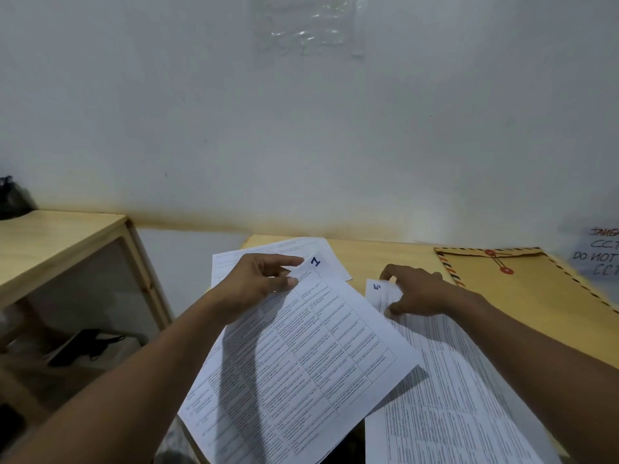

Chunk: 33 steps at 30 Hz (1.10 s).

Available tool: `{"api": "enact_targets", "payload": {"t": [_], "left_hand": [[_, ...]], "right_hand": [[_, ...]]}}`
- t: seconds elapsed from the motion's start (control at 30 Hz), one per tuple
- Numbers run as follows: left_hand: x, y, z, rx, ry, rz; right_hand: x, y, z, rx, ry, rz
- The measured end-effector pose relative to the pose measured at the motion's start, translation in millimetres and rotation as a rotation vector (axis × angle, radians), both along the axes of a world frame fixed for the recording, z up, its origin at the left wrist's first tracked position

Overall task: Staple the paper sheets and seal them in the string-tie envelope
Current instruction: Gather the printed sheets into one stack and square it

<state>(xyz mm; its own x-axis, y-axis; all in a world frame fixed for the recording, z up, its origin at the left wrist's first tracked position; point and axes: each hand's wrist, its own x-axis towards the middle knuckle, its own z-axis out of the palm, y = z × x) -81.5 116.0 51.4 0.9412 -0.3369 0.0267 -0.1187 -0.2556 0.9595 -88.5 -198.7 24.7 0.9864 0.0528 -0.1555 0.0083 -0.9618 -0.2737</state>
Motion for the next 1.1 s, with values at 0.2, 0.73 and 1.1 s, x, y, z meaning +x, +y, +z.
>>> {"api": "enact_targets", "payload": {"t": [0.2,0.73,1.1], "left_hand": [[0,3,8,0.035,-0.019,-0.006],[-5,0,46,0.101,-0.068,-0.102],[-6,-30,12,0.157,-0.244,0.041]], "right_hand": [[2,-6,19,0.246,-0.109,0.091],[-12,7,43,0.701,-0.307,-0.101],[-39,57,31,1.055,-0.144,-0.034]]}}
